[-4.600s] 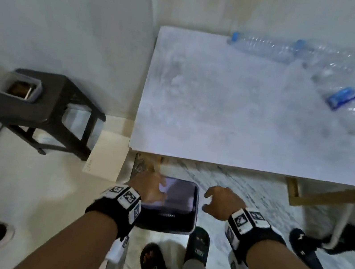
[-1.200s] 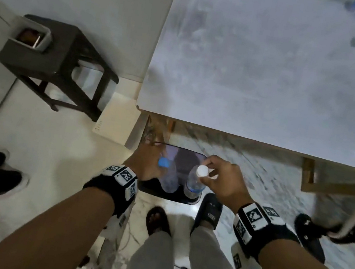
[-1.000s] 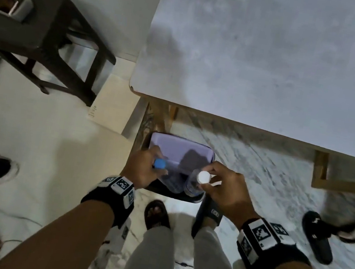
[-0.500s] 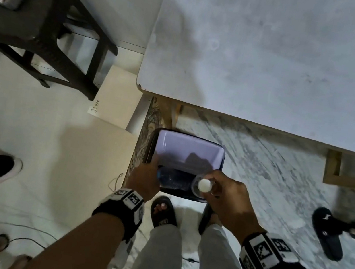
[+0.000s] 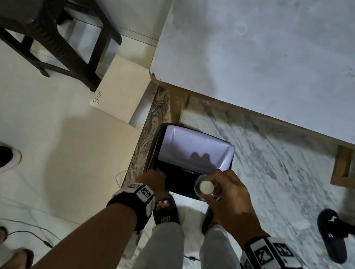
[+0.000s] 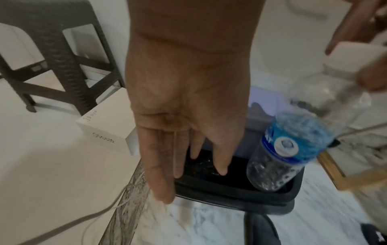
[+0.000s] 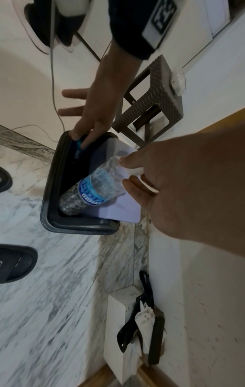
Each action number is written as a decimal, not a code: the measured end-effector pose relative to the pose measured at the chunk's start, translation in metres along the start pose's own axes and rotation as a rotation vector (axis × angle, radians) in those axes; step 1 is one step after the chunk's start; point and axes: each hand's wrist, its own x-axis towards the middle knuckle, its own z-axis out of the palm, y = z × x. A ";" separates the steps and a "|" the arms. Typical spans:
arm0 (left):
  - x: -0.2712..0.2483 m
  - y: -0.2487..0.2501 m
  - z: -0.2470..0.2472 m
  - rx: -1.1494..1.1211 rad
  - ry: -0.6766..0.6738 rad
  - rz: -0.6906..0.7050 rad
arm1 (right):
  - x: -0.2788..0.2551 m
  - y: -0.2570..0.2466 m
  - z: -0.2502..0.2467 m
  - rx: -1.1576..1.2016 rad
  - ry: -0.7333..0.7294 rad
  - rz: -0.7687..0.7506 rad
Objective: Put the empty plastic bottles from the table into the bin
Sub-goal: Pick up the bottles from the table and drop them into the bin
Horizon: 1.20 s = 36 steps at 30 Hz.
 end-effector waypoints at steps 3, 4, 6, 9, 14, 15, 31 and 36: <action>-0.003 -0.009 -0.002 -0.095 -0.065 -0.030 | 0.001 0.000 0.009 -0.009 -0.012 0.026; -0.004 -0.014 -0.003 -0.127 -0.041 -0.033 | 0.003 0.000 0.014 -0.016 -0.010 0.032; -0.007 -0.023 -0.006 -0.156 0.004 -0.048 | 0.009 -0.001 0.028 -0.038 -0.002 0.045; -0.011 -0.035 -0.013 -0.195 0.021 -0.082 | 0.019 0.001 0.057 0.045 -0.081 0.061; -0.012 -0.042 -0.022 -0.240 0.079 -0.089 | 0.024 0.005 0.084 0.042 -0.276 0.140; -0.012 -0.040 -0.023 -0.250 0.093 -0.090 | 0.023 0.007 0.085 0.011 -0.323 0.156; 0.072 0.000 0.064 -0.210 -0.088 -0.084 | 0.033 0.060 0.071 -0.145 -0.507 0.242; 0.078 -0.002 0.063 -0.262 -0.108 -0.109 | 0.038 0.073 0.083 -0.088 -0.500 0.261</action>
